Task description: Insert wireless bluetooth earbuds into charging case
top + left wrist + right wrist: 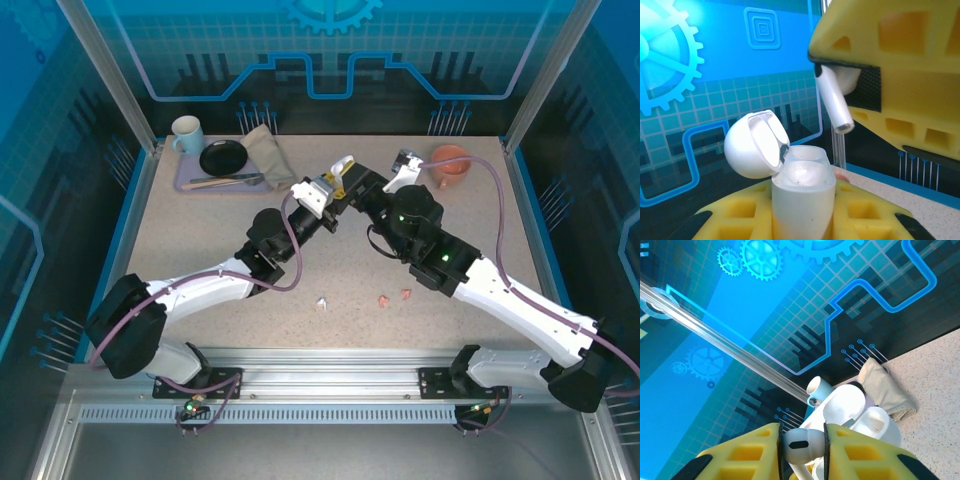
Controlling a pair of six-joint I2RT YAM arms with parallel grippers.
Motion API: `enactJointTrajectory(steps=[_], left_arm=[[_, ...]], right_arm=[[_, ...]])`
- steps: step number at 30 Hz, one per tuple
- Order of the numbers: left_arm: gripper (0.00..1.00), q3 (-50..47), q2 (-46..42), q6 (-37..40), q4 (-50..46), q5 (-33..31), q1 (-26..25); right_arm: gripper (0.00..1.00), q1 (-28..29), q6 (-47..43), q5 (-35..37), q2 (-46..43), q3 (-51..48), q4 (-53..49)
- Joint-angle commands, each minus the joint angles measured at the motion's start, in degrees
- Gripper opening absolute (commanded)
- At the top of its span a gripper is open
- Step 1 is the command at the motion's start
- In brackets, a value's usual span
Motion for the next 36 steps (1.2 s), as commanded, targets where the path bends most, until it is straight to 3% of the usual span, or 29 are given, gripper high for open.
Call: enactJointTrajectory(steps=[1,36], left_arm=[[0.00,2.08,-0.05,0.82,3.89,-1.88,-0.28],[0.00,2.96,-0.63,-1.59,4.73,-2.60,-0.22]], right_arm=[[0.25,1.00,0.77,3.08,0.23,-0.65,2.98],[0.23,1.75,0.07,3.58,5.17,-0.22,4.79]])
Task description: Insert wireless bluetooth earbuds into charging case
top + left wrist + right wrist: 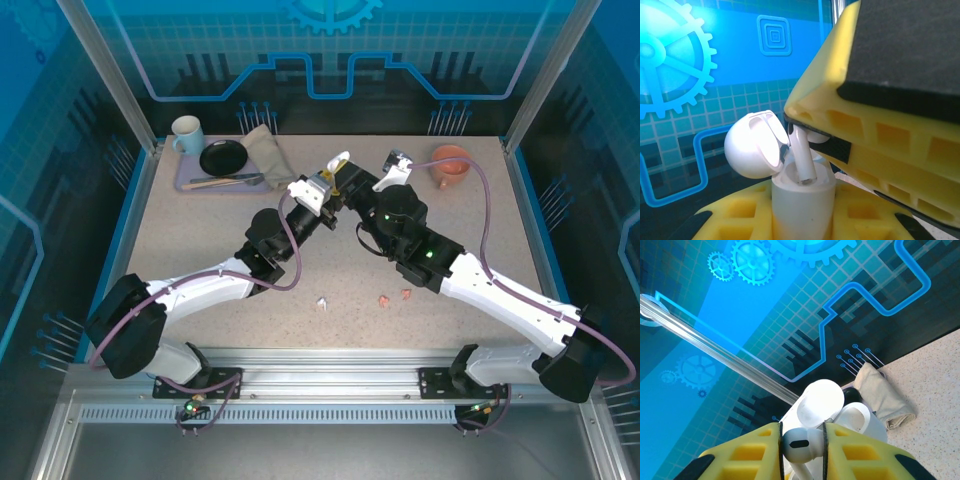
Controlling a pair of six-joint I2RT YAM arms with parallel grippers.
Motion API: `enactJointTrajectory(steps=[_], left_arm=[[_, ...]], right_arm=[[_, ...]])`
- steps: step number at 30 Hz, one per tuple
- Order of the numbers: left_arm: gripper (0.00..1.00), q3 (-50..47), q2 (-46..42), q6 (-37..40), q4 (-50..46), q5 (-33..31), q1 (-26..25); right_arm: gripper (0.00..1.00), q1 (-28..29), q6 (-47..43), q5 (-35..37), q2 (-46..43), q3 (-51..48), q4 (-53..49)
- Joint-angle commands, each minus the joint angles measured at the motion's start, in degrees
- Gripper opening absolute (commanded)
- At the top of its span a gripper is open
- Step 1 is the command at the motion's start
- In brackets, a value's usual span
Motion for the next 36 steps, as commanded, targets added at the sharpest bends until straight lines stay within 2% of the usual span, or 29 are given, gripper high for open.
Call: enactJointTrajectory(steps=[1,16,21,26,36], left_arm=[[0.00,2.94,-0.63,-1.05,3.19,-0.61,-0.22],[0.00,3.90,-0.80,-0.89,2.42,-0.46,-0.17],[0.00,4.16,-0.89,-1.07,2.42,-0.46,-0.08],[0.00,4.55,-0.98,-1.22,2.17,-0.46,0.12],[0.00,4.34,-1.50,-1.98,2.52,0.23,0.13]], right_arm=[[0.23,1.00,-0.19,0.22,1.01,0.09,0.35],[0.22,0.95,-0.16,-1.71,1.77,-1.15,-0.92],[0.21,0.39,-2.27,-5.42,1.38,-1.08,-1.22],[0.20,0.28,-2.16,-6.98,1.33,-0.55,-4.86],[0.20,0.16,0.10,-4.01,2.38,2.40,-15.37]])
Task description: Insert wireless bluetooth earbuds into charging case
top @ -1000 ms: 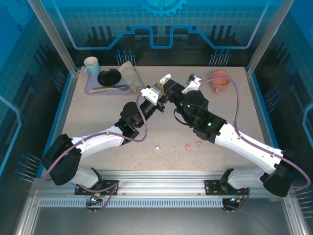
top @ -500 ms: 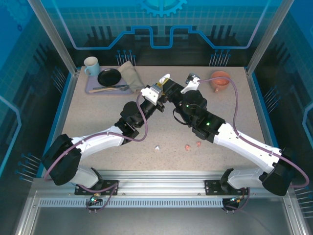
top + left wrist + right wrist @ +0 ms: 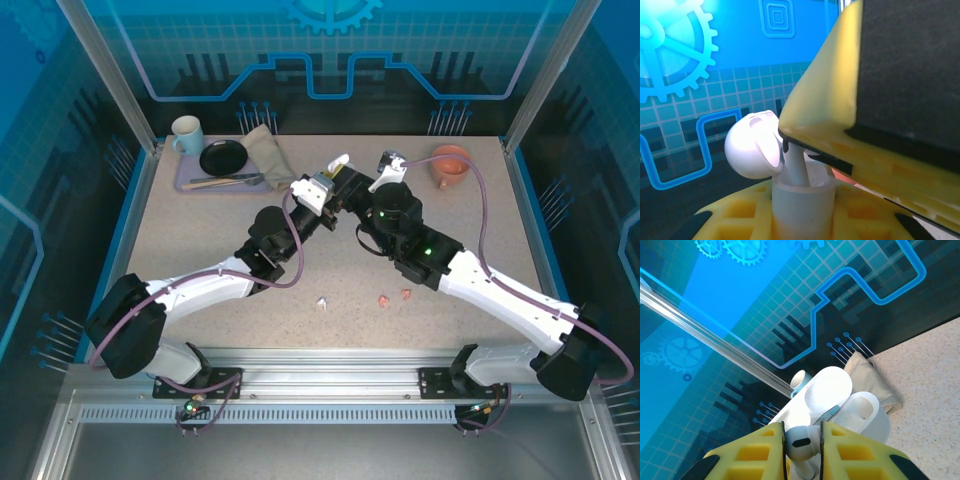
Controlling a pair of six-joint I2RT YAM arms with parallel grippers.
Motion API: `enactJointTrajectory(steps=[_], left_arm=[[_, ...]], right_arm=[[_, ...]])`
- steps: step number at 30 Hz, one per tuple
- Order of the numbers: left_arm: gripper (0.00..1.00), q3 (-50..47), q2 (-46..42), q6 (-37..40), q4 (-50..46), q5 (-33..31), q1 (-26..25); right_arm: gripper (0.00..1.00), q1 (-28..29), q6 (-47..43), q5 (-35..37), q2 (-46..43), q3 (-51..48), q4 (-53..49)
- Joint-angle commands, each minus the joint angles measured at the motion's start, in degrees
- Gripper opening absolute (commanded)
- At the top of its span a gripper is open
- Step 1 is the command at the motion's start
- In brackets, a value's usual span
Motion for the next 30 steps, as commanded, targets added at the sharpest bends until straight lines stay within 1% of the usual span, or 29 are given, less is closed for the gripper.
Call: enactJointTrajectory(steps=[1,4,8,16,25,30], left_arm=[[0.00,3.62,-1.59,-1.82,6.66,1.34,-0.08],[0.00,3.44,-1.66,-2.09,6.81,1.51,-0.16],[0.00,3.09,-1.79,-2.46,6.97,1.80,-0.13],[0.00,2.21,-2.65,-2.65,7.30,2.15,-0.09],[0.00,2.16,-3.00,-2.37,7.25,2.23,-0.10],[0.00,2.28,-3.09,-2.15,7.08,2.14,-0.13]], right_arm=[[0.20,0.43,1.99,-1.02,1.72,1.88,-11.82],[0.20,0.20,3.30,-0.09,2.13,3.23,-15.17],[0.20,-0.47,4.10,0.05,2.05,3.61,-15.39],[0.19,-2.27,7.73,-0.47,3.09,6.15,-20.68],[0.19,-2.92,9.34,-2.21,2.60,4.52,-20.17],[0.19,-2.96,10.09,-2.86,2.26,5.11,-22.17]])
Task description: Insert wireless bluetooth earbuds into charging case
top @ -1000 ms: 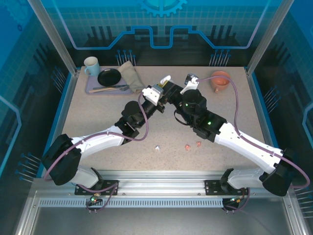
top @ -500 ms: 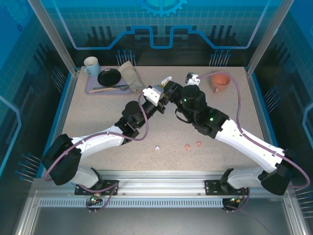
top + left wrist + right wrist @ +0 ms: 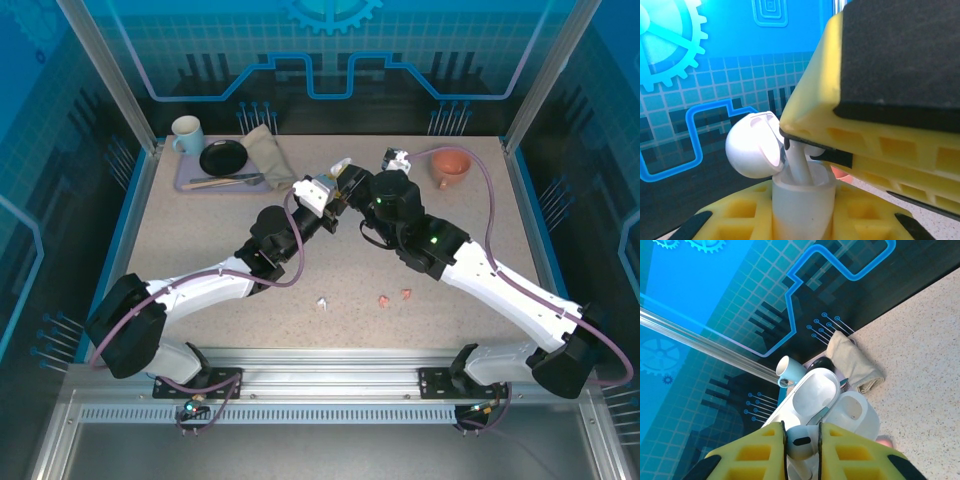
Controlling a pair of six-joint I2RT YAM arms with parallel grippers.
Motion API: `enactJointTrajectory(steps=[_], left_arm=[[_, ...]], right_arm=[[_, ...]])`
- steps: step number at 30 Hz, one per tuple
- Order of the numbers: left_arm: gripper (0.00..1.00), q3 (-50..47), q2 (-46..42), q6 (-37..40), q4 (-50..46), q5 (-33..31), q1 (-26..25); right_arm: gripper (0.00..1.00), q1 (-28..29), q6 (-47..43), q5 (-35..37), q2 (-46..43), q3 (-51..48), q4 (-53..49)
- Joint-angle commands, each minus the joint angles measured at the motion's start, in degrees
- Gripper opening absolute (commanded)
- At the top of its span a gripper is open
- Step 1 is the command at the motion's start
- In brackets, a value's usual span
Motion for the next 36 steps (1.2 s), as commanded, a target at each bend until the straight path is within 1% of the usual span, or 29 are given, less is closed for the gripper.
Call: enactJointTrajectory(steps=[1,12,18,21,26,28,36], left_arm=[[0.00,2.36,-3.08,-0.90,9.04,0.77,-0.13],[0.00,3.14,-3.08,-0.27,8.25,0.57,-0.09],[0.00,3.20,-2.91,-0.28,8.28,0.57,-0.10],[0.00,3.15,-3.00,-0.22,8.32,0.57,-0.09],[0.00,3.10,-2.91,-0.35,8.28,0.74,-0.08],[0.00,3.04,-2.91,-0.36,8.27,0.84,-0.10],[0.00,2.81,-3.08,-0.44,8.27,0.97,-0.14]], right_arm=[[0.19,-0.64,1.88,-0.55,0.68,-1.16,-9.09],[0.20,-0.59,9.24,1.07,-0.65,-1.78,-13.53],[0.20,-0.51,9.52,0.19,-0.26,-0.79,-14.27],[0.25,-0.53,9.60,-0.41,-0.28,-0.73,-14.27],[0.26,-0.58,8.74,-0.67,-0.01,-0.47,-13.78],[0.28,-0.60,8.05,-0.87,0.20,0.04,-13.75],[0.29,-1.66,6.73,-1.71,0.75,0.94,-13.19]])
